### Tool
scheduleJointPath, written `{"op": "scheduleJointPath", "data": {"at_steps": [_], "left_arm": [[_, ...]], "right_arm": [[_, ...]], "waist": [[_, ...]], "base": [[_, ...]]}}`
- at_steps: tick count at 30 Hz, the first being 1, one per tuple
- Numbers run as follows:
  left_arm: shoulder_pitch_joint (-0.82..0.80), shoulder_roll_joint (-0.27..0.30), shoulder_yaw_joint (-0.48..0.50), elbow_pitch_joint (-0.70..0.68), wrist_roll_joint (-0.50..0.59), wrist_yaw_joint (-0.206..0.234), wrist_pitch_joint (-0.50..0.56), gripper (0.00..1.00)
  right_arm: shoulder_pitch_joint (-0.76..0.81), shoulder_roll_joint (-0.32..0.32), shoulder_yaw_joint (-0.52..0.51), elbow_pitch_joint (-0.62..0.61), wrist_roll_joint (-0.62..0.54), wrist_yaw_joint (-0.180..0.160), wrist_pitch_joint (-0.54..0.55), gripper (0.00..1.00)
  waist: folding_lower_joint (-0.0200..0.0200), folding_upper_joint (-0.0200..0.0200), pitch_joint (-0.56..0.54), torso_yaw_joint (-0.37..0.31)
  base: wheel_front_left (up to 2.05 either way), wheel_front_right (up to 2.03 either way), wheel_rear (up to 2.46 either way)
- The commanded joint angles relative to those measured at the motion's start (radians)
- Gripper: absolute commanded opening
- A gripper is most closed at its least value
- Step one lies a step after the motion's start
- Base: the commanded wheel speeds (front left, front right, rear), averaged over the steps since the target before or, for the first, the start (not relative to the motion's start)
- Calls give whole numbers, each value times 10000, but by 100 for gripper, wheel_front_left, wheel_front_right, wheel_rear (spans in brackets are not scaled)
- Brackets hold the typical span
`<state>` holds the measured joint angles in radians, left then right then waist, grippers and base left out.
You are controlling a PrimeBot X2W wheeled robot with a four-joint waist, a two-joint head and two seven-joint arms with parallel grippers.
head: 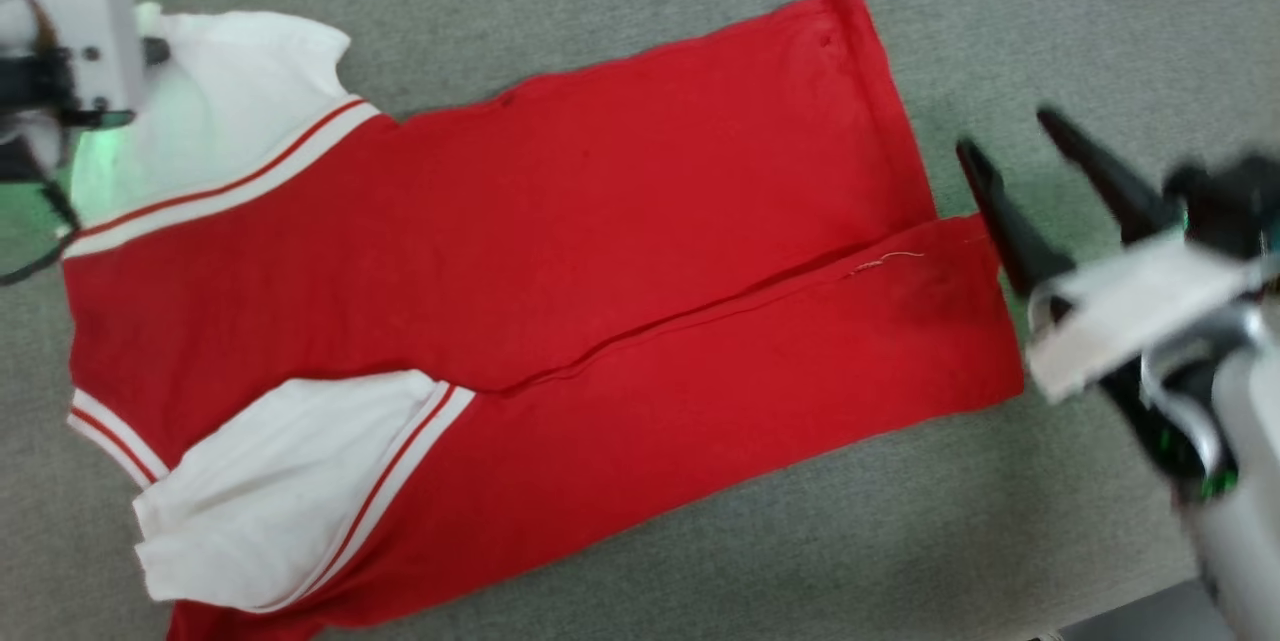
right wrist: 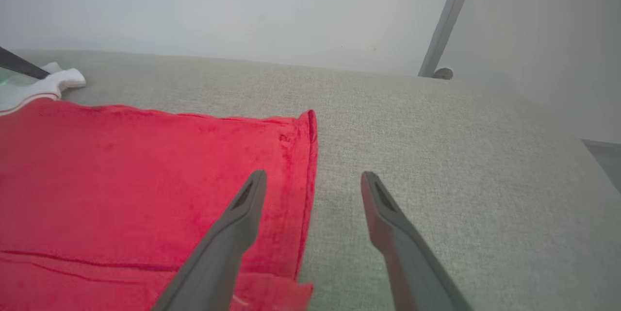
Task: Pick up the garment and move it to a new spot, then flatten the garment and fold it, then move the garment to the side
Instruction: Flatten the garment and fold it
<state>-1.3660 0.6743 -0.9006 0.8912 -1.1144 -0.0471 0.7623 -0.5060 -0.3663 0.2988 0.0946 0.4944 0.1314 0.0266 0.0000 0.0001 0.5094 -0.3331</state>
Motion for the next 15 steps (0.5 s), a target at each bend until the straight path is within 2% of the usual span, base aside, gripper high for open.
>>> {"op": "scheduleJointPath", "data": {"at_steps": [1, 8, 15], "left_arm": [[209, -225, -179, 104, 80, -113, 51, 0], [-197, -920, -293, 77, 137, -460, -111, 0], [-516, -1604, -296, 227, 29, -657, -478, 0]], "right_arm": [[-637, -95, 196, 221, 157, -17, 446, 100], [-3890, -612, 1578, 2072, 416, -17, 2624, 100], [-5858, -699, 2659, 4557, 1475, -17, 4681, 100]], "waist": [[0, -1, 84, 123], [0, -1, 425, 781], [0, -1, 658, 1491]], "base": [[0, 0, 0], [0, 0, 0], [0, 0, 0]]}}
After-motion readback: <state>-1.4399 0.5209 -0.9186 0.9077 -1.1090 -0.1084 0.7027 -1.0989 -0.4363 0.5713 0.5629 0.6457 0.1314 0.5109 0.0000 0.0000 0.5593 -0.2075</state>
